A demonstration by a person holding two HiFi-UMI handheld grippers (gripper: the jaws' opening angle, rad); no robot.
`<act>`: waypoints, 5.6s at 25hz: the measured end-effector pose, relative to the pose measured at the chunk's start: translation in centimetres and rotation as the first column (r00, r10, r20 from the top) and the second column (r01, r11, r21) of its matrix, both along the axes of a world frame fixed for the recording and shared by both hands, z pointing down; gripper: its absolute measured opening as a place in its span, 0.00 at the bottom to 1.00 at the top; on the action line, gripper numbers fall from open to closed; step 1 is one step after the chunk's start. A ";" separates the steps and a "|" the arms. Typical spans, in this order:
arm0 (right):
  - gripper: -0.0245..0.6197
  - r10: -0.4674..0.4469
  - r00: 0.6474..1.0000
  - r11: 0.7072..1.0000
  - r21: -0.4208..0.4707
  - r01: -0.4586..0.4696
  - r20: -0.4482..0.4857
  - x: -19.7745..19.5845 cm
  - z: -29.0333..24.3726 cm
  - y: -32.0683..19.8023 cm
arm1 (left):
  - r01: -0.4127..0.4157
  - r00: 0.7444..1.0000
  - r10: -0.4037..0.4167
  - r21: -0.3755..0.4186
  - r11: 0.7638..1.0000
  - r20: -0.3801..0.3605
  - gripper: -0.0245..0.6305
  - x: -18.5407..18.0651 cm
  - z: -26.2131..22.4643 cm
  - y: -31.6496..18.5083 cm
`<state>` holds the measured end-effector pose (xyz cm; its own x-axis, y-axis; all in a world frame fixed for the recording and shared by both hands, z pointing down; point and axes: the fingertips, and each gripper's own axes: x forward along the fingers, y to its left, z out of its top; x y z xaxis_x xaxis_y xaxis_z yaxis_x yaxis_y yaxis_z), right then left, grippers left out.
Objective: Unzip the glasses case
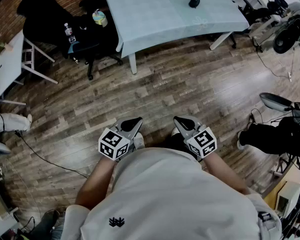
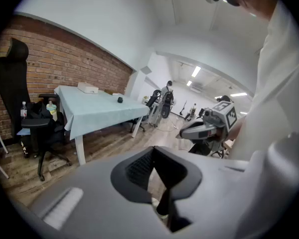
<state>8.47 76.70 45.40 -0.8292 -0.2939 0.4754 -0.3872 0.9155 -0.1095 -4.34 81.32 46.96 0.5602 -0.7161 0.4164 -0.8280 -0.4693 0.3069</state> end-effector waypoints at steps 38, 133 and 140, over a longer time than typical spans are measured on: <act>0.10 0.203 0.979 0.978 -0.061 -0.202 0.009 1.1 -0.5 -46.0 | -0.211 0.977 0.211 0.046 0.976 0.017 0.21 1.5 -4.8 -51.6; 0.04 0.122 0.961 0.979 -0.131 -0.158 -0.250 -7.2 12.9 -89.7 | -0.374 0.890 0.382 -0.082 0.924 0.249 0.12 2.5 7.7 -100.2; 0.04 0.109 0.964 0.981 -0.127 -0.143 -0.243 -6.7 12.7 -90.8 | -0.364 0.895 0.376 -0.094 0.927 0.239 0.12 2.6 7.7 -100.2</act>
<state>1.77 -14.07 58.14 -0.6501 -0.3041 0.6963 -0.5290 0.8390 -0.1275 -1.78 -18.91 54.67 0.6556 -0.4541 0.6034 -0.6490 -0.7473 0.1427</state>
